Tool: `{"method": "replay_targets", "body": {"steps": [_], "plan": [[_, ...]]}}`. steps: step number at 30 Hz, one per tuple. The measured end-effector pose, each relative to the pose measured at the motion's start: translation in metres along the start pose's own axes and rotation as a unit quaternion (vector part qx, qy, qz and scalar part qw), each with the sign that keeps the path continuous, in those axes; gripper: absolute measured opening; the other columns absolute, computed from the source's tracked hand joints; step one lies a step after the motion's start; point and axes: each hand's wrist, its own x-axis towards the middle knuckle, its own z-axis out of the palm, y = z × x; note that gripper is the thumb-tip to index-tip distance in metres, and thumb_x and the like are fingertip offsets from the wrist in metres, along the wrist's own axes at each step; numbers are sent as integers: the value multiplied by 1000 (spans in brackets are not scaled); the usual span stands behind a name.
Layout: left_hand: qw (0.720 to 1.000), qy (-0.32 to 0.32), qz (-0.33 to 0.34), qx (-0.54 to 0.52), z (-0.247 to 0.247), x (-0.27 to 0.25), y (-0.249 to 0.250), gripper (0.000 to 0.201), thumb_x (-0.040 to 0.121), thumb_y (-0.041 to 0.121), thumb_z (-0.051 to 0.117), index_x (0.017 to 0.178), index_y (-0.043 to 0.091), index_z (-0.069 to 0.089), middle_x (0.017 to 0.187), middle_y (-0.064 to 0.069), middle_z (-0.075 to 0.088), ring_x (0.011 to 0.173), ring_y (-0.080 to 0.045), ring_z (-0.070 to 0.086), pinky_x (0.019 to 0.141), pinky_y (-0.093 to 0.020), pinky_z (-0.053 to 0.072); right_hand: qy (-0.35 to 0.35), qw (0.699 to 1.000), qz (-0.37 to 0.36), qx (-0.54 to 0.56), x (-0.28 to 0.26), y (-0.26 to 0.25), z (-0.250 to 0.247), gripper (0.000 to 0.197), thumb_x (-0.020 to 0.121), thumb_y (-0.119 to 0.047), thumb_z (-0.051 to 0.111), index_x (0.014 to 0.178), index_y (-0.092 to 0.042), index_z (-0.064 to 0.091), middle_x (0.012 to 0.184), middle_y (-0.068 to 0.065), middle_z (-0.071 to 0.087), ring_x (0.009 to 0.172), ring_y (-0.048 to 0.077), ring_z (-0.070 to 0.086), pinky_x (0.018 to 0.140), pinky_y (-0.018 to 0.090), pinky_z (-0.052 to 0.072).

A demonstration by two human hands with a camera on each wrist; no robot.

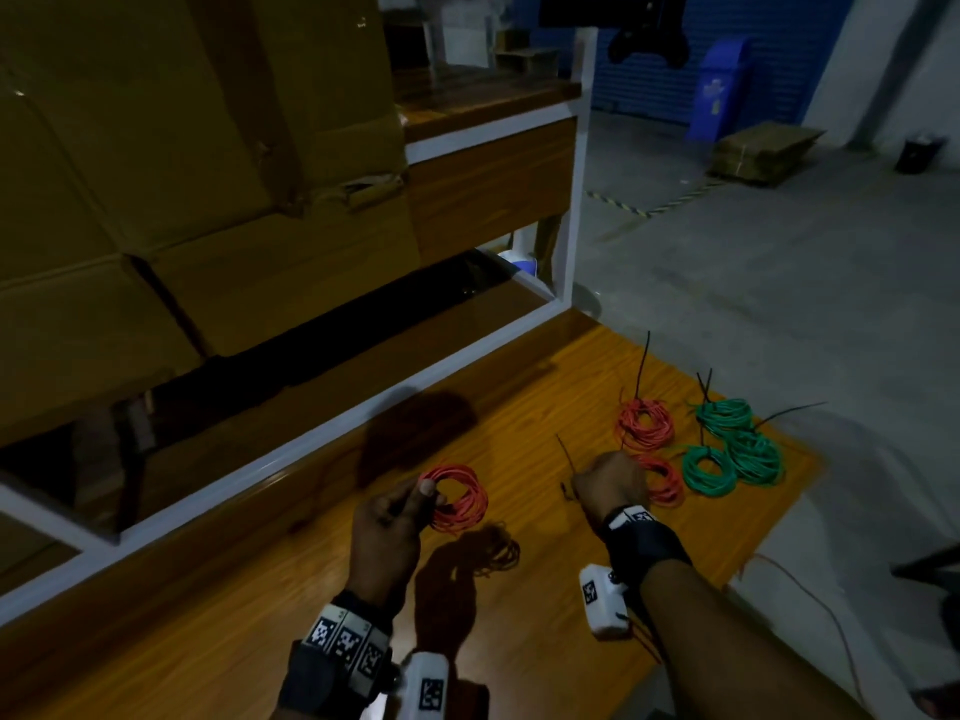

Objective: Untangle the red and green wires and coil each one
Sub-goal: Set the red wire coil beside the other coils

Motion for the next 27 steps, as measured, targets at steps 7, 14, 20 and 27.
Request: {"method": "replay_targets", "body": {"steps": [7, 14, 20, 27], "plan": [[998, 53, -9, -42, -37, 0, -1, 17, 99, 18, 63, 102, 9, 77, 91, -7, 78, 88, -14, 73, 80, -31, 54, -248, 937, -71, 234, -101, -44, 4, 6, 85, -5, 77, 89, -5, 81, 78, 15, 75, 61, 22, 63, 54, 29, 49], [995, 84, 34, -40, -60, 3, -2, 35, 94, 27, 66, 115, 1, 74, 103, -13, 78, 98, -21, 73, 82, -32, 58, -314, 926, -77, 195, -151, -74, 20, 12, 86, -5, 76, 90, 6, 78, 72, 15, 73, 64, 19, 69, 55, 28, 54], [992, 27, 114, 52, -69, -17, 3, 23, 100, 23, 65, 114, 10, 77, 99, -2, 79, 94, -19, 75, 80, -38, 60, -273, 938, -60, 204, -163, -81, 35, 8, 85, -3, 76, 88, 5, 78, 75, 17, 75, 64, 21, 72, 53, 26, 55], [993, 2, 111, 32, -60, -41, 10, 16, 99, 18, 65, 107, 16, 78, 101, 4, 79, 97, -13, 74, 82, -30, 59, -283, 923, -67, 250, -172, -79, 46, 7, 88, -4, 76, 94, -1, 77, 89, 18, 78, 82, 27, 76, 70, 32, 62]]}}
